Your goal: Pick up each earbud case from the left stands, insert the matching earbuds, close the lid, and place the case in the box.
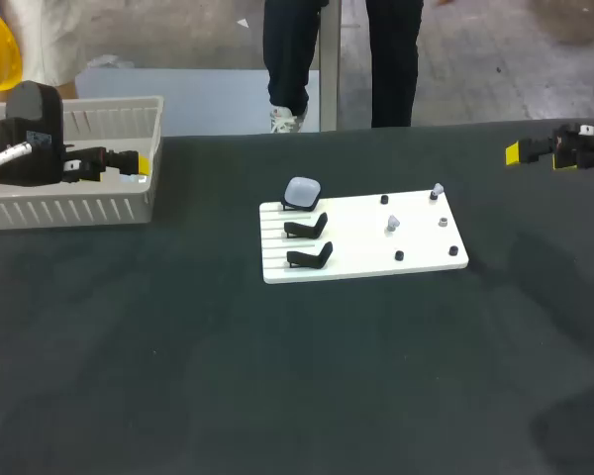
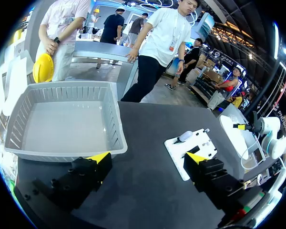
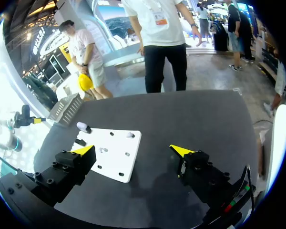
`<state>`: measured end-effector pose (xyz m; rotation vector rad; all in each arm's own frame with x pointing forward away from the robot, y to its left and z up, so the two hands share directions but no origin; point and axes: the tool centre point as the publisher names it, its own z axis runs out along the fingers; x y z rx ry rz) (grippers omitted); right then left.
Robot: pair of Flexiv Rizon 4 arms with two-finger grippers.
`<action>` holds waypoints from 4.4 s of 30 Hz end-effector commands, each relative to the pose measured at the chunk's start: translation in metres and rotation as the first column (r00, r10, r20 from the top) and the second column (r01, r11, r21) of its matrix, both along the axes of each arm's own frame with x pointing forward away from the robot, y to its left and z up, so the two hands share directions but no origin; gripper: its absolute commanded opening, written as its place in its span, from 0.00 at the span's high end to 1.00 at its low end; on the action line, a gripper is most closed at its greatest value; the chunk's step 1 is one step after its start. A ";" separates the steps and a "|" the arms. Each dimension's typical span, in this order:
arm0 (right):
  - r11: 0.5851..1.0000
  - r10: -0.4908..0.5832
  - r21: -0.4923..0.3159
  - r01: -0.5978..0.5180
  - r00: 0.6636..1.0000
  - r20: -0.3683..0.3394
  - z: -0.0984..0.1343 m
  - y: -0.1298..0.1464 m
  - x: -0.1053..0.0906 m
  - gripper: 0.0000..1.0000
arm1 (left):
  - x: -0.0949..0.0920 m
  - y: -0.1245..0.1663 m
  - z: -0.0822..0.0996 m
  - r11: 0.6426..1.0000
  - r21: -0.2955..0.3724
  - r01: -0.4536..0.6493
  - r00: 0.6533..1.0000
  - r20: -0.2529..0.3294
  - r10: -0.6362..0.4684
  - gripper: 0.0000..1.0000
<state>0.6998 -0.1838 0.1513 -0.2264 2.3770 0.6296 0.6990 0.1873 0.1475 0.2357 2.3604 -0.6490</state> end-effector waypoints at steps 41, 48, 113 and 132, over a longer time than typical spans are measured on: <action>1.000 0.002 0.001 -0.002 1.000 0.001 -0.001 -0.001 0.000 0.00 | 0.006 -0.036 0.003 0.544 0.272 0.794 0.332 0.555 -0.763 0.00; 1.000 0.002 0.001 -0.002 1.000 0.001 -0.001 -0.001 0.000 0.00 | -0.001 -0.062 -0.008 0.559 0.237 0.795 0.377 0.530 -0.760 0.00; 1.000 0.002 0.001 -0.002 1.000 0.001 -0.001 -0.001 0.000 0.00 | 0.078 -0.207 -0.104 0.627 0.225 0.746 0.512 0.409 -0.755 0.00; 1.000 0.002 0.001 -0.002 1.000 0.001 -0.001 -0.001 0.000 0.00 | 0.082 -0.225 -0.122 0.590 0.205 0.781 0.483 0.400 -0.779 0.29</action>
